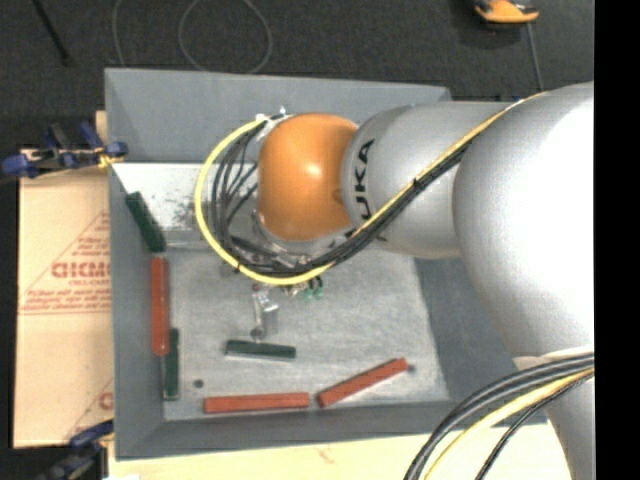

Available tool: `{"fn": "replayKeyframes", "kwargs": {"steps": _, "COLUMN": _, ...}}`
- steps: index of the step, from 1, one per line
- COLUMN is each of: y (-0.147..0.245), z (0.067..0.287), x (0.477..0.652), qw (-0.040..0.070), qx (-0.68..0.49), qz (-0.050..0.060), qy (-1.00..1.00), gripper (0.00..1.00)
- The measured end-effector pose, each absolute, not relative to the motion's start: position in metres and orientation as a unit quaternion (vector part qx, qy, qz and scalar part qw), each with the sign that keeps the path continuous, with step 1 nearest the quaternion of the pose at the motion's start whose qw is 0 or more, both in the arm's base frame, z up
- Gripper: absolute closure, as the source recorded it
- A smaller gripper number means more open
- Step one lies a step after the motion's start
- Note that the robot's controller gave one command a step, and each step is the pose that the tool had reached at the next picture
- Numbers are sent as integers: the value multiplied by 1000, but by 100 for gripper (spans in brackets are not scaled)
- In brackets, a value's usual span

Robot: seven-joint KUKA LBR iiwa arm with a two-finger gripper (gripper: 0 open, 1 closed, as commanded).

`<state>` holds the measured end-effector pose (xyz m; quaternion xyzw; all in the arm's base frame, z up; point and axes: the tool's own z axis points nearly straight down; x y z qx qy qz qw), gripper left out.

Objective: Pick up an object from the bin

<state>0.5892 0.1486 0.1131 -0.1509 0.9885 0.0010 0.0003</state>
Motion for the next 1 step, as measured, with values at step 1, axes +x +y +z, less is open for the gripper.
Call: {"fn": "replayKeyframes", "kwargs": {"steps": 1, "y": 125, "z": 68, "x": 522, "qw": -1, "qx": -140, "qz": 0, "qy": 990, "gripper": 0}}
